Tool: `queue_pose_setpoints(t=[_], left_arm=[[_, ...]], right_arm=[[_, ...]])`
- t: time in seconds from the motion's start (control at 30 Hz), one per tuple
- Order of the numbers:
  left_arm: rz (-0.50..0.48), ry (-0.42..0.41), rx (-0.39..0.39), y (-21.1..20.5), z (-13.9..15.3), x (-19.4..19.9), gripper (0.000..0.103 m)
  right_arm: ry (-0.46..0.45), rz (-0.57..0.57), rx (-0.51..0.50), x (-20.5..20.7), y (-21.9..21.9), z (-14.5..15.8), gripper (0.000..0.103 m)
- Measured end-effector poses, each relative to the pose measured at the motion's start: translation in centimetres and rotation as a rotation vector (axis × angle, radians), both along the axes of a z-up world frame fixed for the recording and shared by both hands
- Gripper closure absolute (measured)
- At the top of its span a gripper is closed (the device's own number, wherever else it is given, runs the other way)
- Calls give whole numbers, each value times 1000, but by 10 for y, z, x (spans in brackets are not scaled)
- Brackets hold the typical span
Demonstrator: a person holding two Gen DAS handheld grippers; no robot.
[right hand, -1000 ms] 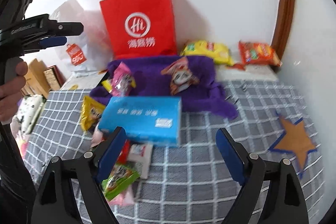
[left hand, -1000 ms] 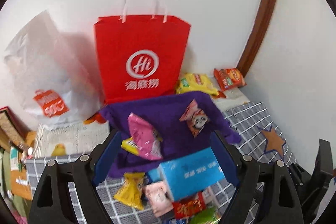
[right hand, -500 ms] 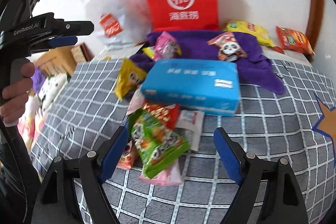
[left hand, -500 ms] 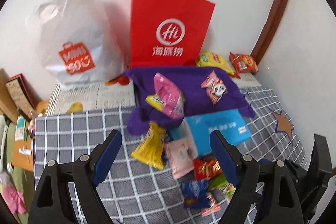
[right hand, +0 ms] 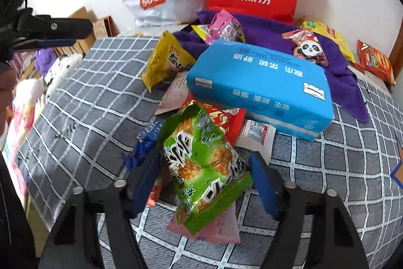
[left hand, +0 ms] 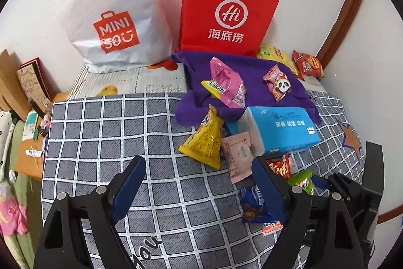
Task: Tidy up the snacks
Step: 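Grasp the green snack bag with the right tool while the left tool grasps the yellow snack bag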
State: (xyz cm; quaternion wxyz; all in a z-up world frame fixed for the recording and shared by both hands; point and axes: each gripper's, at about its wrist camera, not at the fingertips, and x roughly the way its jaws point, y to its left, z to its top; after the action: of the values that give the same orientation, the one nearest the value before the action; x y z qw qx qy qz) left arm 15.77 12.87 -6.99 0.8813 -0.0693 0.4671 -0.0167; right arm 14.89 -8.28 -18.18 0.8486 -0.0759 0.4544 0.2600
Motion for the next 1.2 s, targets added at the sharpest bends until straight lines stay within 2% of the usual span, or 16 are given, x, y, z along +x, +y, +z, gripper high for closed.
queue_pose_setpoints(t=[0.07, 0.4, 0.7, 0.87, 1.03, 1.13, 1.2], left_arm=[[2, 6, -2, 1, -3, 1, 18], [3, 53, 51, -9, -26, 13, 18], [-20, 85, 95, -22, -53, 44, 18], [-3, 89, 103, -23, -69, 63, 19], [-9, 89, 96, -24, -83, 78, 19], [-16, 84, 98, -27, -88, 84, 20], [-21, 74, 100, -28, -90, 88, 26]], right_arm=[[-14, 0, -21, 2, 1, -2, 44], [-57, 0, 62, -5, -17, 13, 47], [-119, -121, 102, -7, -68, 31, 47], [-126, -224, 79, 0, -103, 26, 47], [-92, -311, 84, 12, -130, 7, 47], [-48, -320, 104, 19, -136, -4, 47], [-44, -321, 106, 22, -135, -9, 47]])
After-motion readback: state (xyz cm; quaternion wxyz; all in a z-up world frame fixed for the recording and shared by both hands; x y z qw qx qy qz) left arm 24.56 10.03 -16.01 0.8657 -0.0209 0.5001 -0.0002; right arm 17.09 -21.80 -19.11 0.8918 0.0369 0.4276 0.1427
